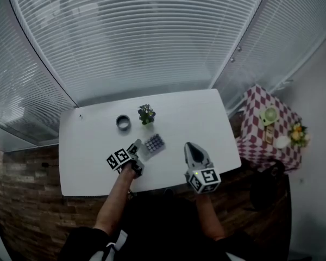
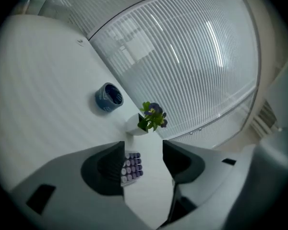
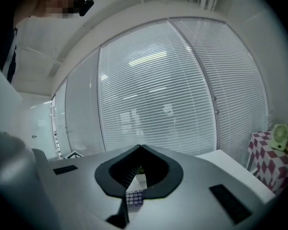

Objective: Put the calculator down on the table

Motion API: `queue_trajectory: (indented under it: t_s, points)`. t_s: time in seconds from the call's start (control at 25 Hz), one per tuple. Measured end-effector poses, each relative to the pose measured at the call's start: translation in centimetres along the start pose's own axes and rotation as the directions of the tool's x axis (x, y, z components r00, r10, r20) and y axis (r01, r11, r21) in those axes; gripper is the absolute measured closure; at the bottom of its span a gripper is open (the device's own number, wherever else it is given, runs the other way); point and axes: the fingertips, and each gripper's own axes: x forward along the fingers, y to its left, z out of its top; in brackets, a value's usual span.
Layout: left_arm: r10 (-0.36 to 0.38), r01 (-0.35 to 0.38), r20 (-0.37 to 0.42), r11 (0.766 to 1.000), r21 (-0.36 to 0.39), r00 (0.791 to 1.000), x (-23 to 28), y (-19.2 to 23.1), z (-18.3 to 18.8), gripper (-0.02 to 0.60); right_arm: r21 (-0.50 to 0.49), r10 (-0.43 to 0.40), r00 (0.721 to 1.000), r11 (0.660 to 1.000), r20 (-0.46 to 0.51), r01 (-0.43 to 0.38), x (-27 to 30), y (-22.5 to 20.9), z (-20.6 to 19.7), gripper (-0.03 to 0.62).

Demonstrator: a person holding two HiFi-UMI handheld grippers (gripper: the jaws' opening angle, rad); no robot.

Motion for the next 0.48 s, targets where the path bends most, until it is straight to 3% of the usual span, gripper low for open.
queue_trajectory:
  t_s: [0.16, 0.24, 0.4, 0.48]
  points:
    - [-0.198, 0.202, 0.083, 0.979, -0.040, 0.977, -1.6, -4.3, 1.5, 0.353, 0.005, 0.020, 1.000, 1.000, 0.005, -0.020, 0.2, 0.4, -0.1, 0.588]
    - [-0.282, 0.289, 0.122, 0.956, -0.047, 0.952, -2.4, -6.2, 2.2, 0.349, -0.004, 0.020, 1.000, 1.000, 0.006, -0.020, 0.1, 0.5, 0.0, 0.588]
    - [-0.380, 0.395, 0.179, 0.917, -0.053, 0.907, -4.1, -8.9, 3.5, 0.346, 0.015, 0.033, 0.999, 0.999, 0.018, -0.033, 0.2, 0.9, 0.1, 0.588]
    - [-0.443, 0.466, 0.207, 0.881, -0.078, 0.872, -5.2, -11.0, 4.0, 0.347, 0.004, 0.029, 0.999, 1.000, 0.015, -0.029, 0.2, 1.0, -0.1, 0.588]
